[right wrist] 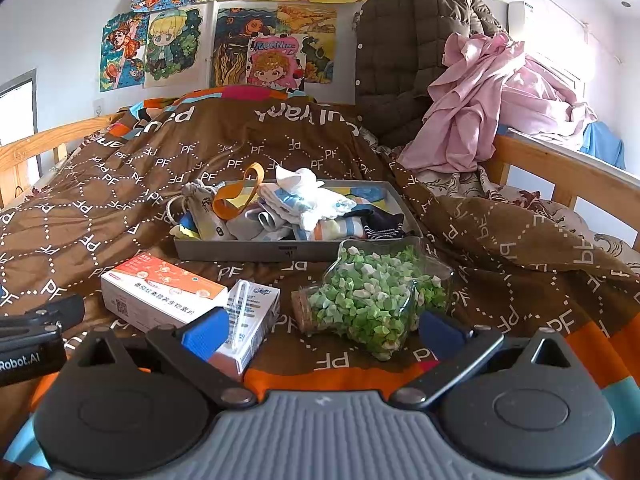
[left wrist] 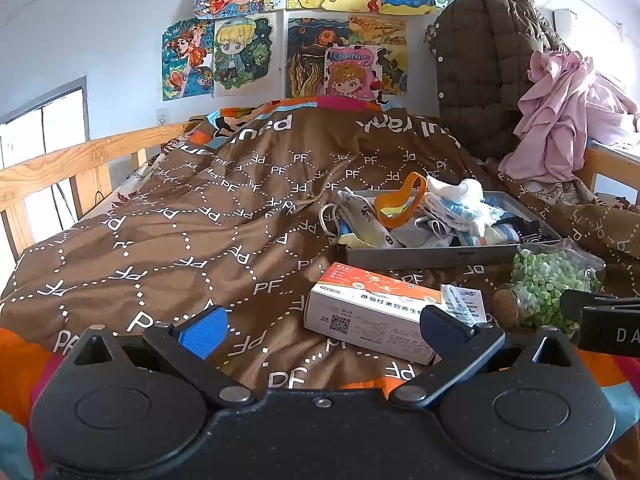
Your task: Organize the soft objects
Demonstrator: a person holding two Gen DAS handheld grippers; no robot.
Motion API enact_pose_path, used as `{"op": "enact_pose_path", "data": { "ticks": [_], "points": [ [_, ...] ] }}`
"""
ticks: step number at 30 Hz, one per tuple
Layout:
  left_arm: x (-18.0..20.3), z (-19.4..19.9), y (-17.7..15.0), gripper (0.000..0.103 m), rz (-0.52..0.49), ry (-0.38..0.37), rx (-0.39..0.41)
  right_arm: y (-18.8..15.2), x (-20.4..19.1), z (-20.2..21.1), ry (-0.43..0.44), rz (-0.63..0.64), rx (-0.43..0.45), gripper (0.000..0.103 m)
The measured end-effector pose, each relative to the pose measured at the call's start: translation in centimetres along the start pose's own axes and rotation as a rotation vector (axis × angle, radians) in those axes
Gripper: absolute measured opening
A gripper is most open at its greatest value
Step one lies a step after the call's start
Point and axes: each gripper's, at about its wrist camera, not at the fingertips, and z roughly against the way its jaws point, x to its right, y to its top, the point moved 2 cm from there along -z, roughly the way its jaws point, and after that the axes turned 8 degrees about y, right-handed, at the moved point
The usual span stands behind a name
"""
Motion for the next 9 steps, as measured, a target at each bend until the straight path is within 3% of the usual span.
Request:
{"op": "enact_pose_path", "data": {
  "ticks": [9],
  "points": [
    [0.03, 0.01, 0.03, 0.102, -0.002, 0.000, 0.000, 0.02, 0.04, 0.00, 0.000, -0.001, 0.000, 0.103]
  ]
}}
